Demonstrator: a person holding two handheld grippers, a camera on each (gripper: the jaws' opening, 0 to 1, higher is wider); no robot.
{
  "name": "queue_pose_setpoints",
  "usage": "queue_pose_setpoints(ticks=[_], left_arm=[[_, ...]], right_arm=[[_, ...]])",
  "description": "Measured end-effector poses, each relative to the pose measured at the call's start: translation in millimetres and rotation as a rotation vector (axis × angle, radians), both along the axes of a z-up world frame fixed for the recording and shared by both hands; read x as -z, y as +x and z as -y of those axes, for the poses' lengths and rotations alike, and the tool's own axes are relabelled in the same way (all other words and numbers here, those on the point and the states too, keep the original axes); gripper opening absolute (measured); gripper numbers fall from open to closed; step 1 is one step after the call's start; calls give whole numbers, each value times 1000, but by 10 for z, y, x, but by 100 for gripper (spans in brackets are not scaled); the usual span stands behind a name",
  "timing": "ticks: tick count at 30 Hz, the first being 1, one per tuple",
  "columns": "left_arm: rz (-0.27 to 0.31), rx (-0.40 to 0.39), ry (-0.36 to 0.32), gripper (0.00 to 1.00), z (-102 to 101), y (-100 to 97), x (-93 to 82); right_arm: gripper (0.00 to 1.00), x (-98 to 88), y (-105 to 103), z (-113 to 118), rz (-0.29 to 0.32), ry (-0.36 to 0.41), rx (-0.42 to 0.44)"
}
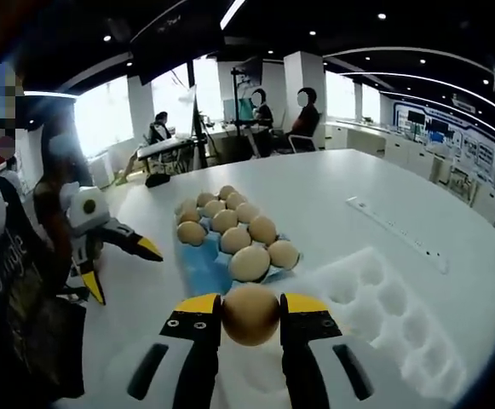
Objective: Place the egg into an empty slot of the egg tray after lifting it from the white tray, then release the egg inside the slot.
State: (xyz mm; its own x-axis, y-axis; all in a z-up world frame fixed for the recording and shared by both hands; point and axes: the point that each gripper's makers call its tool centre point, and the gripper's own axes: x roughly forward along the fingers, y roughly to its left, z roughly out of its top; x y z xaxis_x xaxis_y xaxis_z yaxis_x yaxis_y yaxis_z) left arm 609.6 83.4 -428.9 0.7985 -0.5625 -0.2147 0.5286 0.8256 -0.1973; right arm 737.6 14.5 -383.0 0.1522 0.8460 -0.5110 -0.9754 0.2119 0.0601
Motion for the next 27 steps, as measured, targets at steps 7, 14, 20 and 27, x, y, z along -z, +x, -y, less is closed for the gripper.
queue_pose_setpoints(ticks=[7, 14, 20, 27], left_arm=[[1, -9, -1, 70, -25, -2, -5], [0, -15, -3, 70, -46, -4, 2], [-1, -24, -6, 70, -74, -11, 8], [-2, -36, -8, 70, -124, -32, 8]], right_arm=[[29, -17, 6, -129, 1, 11, -19], [29, -2, -44, -310, 0, 17, -53], [29, -3, -130, -467, 0, 30, -76], [29, 20, -241, -669, -2, 36, -112]])
